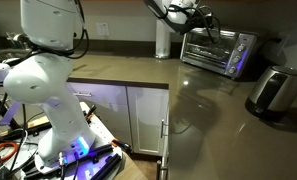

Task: Open the door of the mini oven

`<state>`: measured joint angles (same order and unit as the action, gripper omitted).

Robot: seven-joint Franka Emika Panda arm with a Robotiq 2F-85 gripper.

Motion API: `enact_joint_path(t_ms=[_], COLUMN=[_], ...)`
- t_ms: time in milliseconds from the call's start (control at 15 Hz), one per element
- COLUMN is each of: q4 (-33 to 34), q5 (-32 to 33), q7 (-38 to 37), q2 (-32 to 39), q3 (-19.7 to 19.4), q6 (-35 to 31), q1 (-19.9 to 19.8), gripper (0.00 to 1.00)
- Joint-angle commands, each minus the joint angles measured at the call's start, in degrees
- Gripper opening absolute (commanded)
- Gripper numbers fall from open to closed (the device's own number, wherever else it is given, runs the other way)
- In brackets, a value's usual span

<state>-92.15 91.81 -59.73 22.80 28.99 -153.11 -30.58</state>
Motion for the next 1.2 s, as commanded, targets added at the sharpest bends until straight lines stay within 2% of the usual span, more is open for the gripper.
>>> enact_joint_path(t_ms=[0, 400, 867, 933, 1000, 1067, 1133], q4=[-3.5, -8.6, -14.3, -14.8, -15.2, -15.3, -15.4], q5=[-3.3, -9.9, -11.6, -14.8, -15.9, -14.7, -14.8], q7=[3.7, 7.5, 9.4, 10.6, 11.4, 11.7, 11.8], q2=[-2.1, -6.8, -12.5, -14.4, -14.6, -14.1, -14.6], q3=[0.8, 1.5, 2.0, -9.8, -11.5, -4.9, -6.9], q6=[0.7, 1.5, 5.0, 3.2, 3.3, 5.1, 4.9], q1=[-0.3, -0.6, -0.2, 10.1, 11.8, 6.1, 7.9], gripper=[0.0, 0.0, 0.0, 0.0, 0.0, 0.0, 0.0])
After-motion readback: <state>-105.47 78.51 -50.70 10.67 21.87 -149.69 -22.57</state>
